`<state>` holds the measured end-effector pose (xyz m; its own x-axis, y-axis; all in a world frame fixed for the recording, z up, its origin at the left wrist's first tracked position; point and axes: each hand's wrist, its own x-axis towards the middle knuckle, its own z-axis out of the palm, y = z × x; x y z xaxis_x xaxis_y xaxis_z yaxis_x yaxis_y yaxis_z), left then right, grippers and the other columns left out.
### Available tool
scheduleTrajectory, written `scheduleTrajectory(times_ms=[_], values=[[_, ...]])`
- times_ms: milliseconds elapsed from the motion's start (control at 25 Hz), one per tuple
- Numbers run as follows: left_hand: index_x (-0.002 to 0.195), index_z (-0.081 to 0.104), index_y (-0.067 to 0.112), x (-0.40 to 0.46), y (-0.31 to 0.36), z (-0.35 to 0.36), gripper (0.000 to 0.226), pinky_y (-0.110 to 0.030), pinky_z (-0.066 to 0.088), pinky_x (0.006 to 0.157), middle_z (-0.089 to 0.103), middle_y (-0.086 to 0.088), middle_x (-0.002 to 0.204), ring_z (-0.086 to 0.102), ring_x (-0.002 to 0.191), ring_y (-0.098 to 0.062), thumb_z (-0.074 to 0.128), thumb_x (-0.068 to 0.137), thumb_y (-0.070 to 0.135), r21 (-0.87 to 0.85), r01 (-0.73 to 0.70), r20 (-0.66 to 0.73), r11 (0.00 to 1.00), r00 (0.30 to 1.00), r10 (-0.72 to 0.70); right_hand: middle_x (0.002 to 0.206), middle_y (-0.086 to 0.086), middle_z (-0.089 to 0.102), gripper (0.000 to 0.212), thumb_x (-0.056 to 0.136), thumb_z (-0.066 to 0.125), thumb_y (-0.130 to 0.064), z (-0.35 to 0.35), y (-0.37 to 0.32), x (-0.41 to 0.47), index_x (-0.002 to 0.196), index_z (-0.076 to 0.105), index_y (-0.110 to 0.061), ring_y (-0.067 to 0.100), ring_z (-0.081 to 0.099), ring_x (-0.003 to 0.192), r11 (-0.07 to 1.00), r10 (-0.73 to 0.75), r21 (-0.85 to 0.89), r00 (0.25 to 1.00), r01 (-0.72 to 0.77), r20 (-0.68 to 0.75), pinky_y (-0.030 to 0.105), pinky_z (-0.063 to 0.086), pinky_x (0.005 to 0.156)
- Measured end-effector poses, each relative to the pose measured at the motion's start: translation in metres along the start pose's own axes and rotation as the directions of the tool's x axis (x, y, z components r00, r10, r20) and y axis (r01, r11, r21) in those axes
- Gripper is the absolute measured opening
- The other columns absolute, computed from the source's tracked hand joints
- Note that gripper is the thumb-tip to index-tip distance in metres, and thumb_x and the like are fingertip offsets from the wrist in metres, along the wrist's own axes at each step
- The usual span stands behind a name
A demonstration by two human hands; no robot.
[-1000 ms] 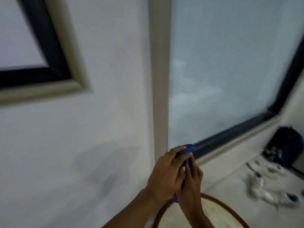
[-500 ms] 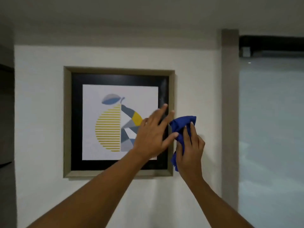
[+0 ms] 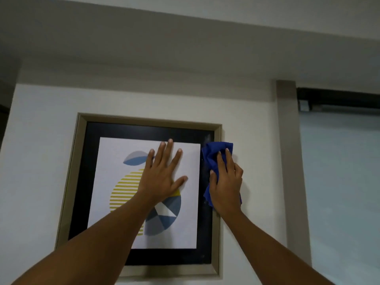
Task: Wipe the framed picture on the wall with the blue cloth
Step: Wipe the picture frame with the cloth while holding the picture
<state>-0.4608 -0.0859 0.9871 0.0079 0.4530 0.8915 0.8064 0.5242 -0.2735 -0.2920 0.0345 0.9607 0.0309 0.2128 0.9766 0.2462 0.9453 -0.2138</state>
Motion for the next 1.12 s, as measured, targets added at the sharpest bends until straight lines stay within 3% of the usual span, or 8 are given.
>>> scheduleTrajectory(times_ms=[120,280,400,640,840,1000,1120], values=[[0.159,0.01,0.023,0.0,-0.001,0.009,0.085,-0.055,0.009,0.123,-0.003,-0.014,0.168,-0.005,0.155,-0.031,0.033,0.093,0.069,-0.024,0.001,-0.071,1.0,0.997,-0.003,0.155,0.013,0.032,0.054,0.092,0.05,-0.027,0.019,-0.013,0.041,0.143,0.042,-0.011,0.04,0.043,0.123,0.996,-0.035,-0.084,0.999,0.036,0.012,0.056,0.047,0.091],[0.159,0.01,0.024,-0.001,-0.002,0.012,0.084,-0.053,0.006,0.124,-0.004,-0.012,0.168,-0.006,0.155,-0.029,0.031,0.092,0.071,-0.025,-0.005,-0.099,1.0,0.995,0.003,0.163,0.006,0.004,0.076,0.091,0.021,-0.062,0.038,-0.019,0.049,0.153,0.015,-0.019,0.033,0.011,0.146,0.937,-0.016,-0.345,0.993,0.055,0.113,0.059,0.024,0.105],[0.159,0.01,0.023,-0.001,-0.002,0.014,0.085,-0.053,0.007,0.124,-0.003,-0.012,0.168,-0.006,0.155,-0.029,0.029,0.092,0.071,-0.015,-0.008,-0.108,1.0,0.994,0.007,0.163,0.005,0.003,0.077,0.093,0.022,-0.063,0.043,-0.013,0.032,0.154,0.011,-0.017,0.027,0.001,0.149,0.922,-0.024,-0.382,0.994,0.065,0.11,0.059,0.018,0.109],[0.159,0.008,0.023,0.0,-0.004,0.019,0.085,-0.054,0.006,0.124,-0.004,-0.012,0.168,-0.007,0.155,-0.03,0.026,0.092,0.072,-0.01,-0.016,-0.12,1.0,0.993,0.015,0.162,0.007,0.014,0.07,0.093,0.03,-0.051,0.041,-0.01,-0.022,0.152,0.021,-0.013,0.027,0.009,0.148,0.936,0.006,-0.349,0.987,0.051,0.158,0.057,0.023,0.109],[0.159,0.008,0.022,0.0,-0.003,0.016,0.085,-0.055,0.008,0.124,-0.004,-0.013,0.168,-0.005,0.155,-0.031,0.027,0.092,0.071,-0.015,-0.018,-0.117,1.0,0.993,0.016,0.16,0.012,0.02,0.09,0.07,0.064,-0.034,0.026,0.0,-0.093,0.149,0.028,-0.008,0.031,0.019,0.146,0.9,0.014,-0.416,0.944,0.132,0.33,0.054,0.039,0.101],[0.159,0.01,0.021,-0.005,-0.002,0.016,0.084,-0.056,0.01,0.123,-0.002,-0.014,0.168,-0.004,0.155,-0.032,0.03,0.093,0.07,-0.022,-0.026,-0.122,0.999,0.992,0.023,0.158,0.011,0.025,0.066,0.087,0.035,-0.036,0.013,0.005,-0.091,0.148,0.032,-0.01,0.029,0.029,0.143,0.872,-0.009,-0.449,0.924,0.195,0.382,0.056,0.044,0.096],[0.159,0.011,0.021,-0.005,-0.002,0.017,0.084,-0.057,0.01,0.123,-0.001,-0.014,0.168,-0.004,0.155,-0.032,0.032,0.093,0.069,-0.026,-0.026,-0.13,0.999,0.991,0.022,0.159,0.009,0.025,0.065,0.092,0.029,-0.044,0.01,0.008,-0.067,0.15,0.027,-0.013,0.029,0.033,0.14,0.838,-0.048,-0.479,0.908,0.263,0.415,0.059,0.039,0.094]])
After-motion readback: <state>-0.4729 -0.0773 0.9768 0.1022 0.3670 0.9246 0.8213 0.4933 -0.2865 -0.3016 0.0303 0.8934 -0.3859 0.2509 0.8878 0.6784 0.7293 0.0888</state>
